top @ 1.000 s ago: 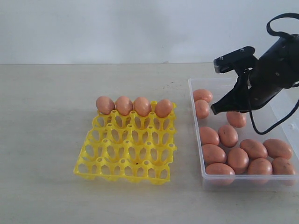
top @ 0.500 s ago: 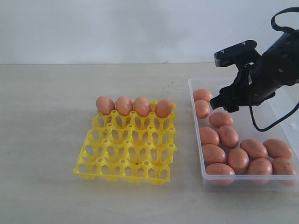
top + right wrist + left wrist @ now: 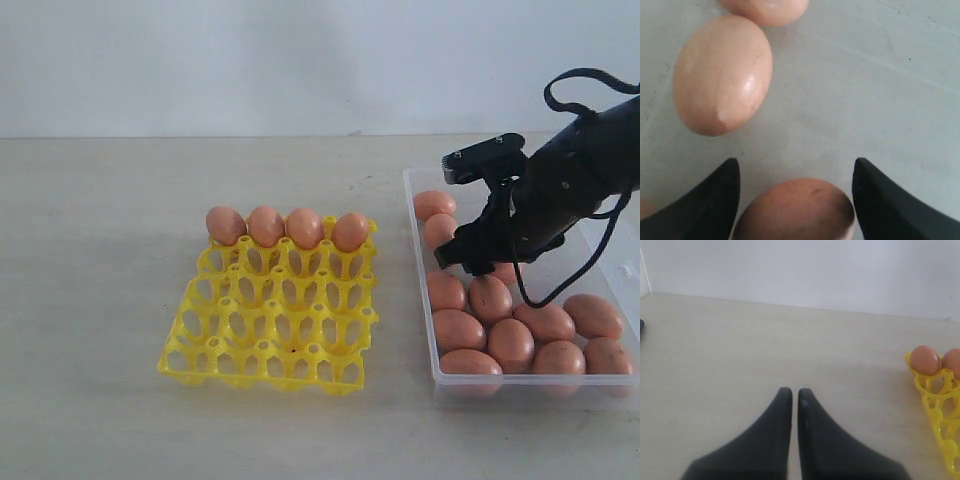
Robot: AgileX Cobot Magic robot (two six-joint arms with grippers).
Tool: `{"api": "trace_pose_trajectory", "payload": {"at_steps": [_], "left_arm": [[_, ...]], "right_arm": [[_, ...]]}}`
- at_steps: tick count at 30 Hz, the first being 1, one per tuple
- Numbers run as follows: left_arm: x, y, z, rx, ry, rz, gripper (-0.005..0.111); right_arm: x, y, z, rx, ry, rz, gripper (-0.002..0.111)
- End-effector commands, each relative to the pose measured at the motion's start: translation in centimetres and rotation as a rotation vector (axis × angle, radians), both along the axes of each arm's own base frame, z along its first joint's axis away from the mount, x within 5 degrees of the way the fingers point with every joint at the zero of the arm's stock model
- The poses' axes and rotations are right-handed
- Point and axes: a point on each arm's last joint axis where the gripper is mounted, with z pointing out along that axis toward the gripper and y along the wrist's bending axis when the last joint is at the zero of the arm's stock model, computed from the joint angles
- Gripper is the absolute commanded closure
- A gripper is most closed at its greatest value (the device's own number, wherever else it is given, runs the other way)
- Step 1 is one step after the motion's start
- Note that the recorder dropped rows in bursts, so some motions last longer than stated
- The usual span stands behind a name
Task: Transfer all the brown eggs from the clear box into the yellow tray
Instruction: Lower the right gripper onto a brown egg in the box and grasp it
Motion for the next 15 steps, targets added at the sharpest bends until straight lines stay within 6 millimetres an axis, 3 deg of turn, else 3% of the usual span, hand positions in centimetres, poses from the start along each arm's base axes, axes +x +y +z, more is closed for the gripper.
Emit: {"api": "trace_pose_trajectory", "payload": {"at_steps": [1, 15], "left_arm": [[0.0, 0.02, -0.07, 0.004, -0.004, 0.003, 0.103], [0.0, 0.02, -0.07, 0.004, -0.004, 0.003, 0.103]], "right_arm": [[0.18, 0.01, 0.61, 0.01, -0.033, 0.009, 0.051], [-0.56, -0.3, 0.77, 0.007, 0.038, -0.052, 0.051]]}}
